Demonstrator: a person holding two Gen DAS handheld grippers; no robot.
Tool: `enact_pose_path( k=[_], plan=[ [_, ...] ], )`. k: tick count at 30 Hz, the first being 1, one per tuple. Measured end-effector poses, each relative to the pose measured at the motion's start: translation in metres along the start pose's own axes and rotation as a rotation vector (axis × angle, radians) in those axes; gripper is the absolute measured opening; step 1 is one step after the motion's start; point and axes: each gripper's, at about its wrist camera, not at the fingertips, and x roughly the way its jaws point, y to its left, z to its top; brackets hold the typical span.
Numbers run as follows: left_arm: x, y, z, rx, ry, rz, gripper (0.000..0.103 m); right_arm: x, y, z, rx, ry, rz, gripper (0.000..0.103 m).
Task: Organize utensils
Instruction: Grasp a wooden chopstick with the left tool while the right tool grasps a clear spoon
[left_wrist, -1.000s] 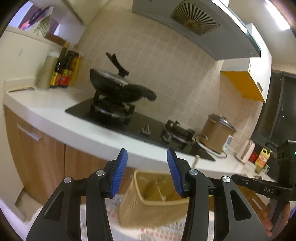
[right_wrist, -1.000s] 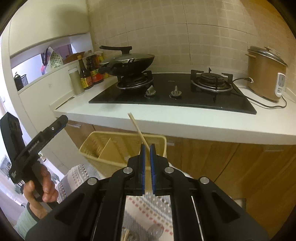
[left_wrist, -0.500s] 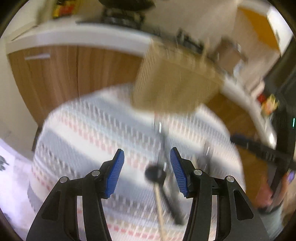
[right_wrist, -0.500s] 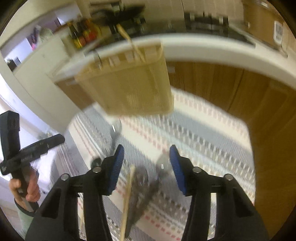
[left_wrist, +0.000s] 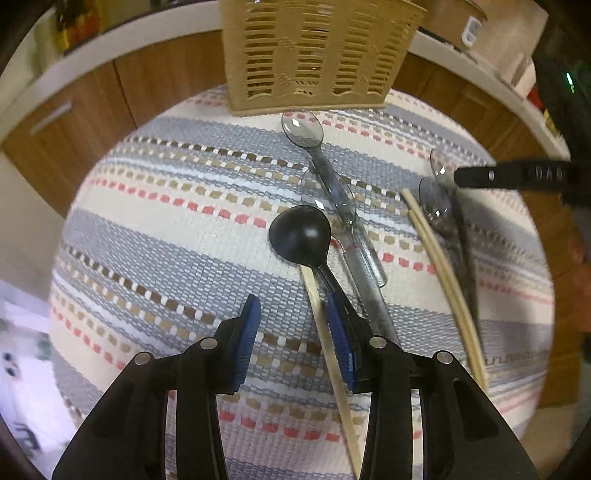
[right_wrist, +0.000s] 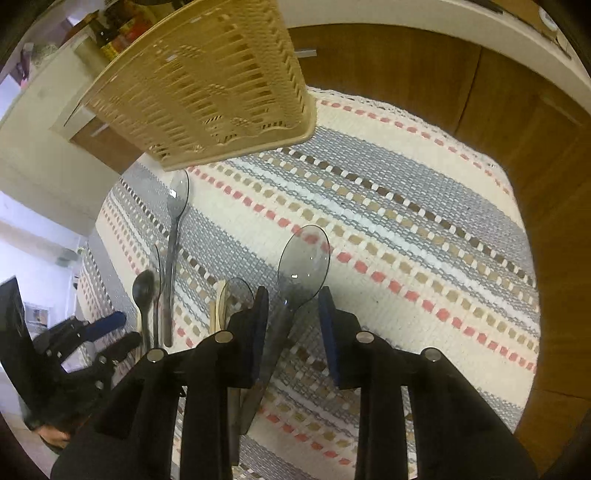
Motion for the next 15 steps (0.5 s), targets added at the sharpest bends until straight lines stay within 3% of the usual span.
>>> enact_pose_path(
  k=[3,6,8,12,15],
  plan=[
    [0.004,-0.008,-0.002,0.044,-0.012,0.071,0.032,0.01,0.001,0.0,-0.005,0.032,-0.006,0.025],
    [0.004,-0.014,0.003,0.043,-0.018,0.076,0.029,0.017,0.009,0.0,-0.029,0.031,-0.044,0.024],
    [0.004,-0.009,0.005,0.035,-0.022,0.115,0.009,0.019,0.019,-0.002,-0.067,0.026,-0.09,0.018],
    [-0.001,0.009,0.006,-0.034,-0.019,0.042,0.005,0.022,0.033,-0.004,-0.131,0.019,-0.138,0.009],
    [-0.002,0.025,0.007,-0.09,-0.028,0.045,0.005,0.018,0.026,-0.002,-0.126,0.009,-0.168,0.004]
  ],
)
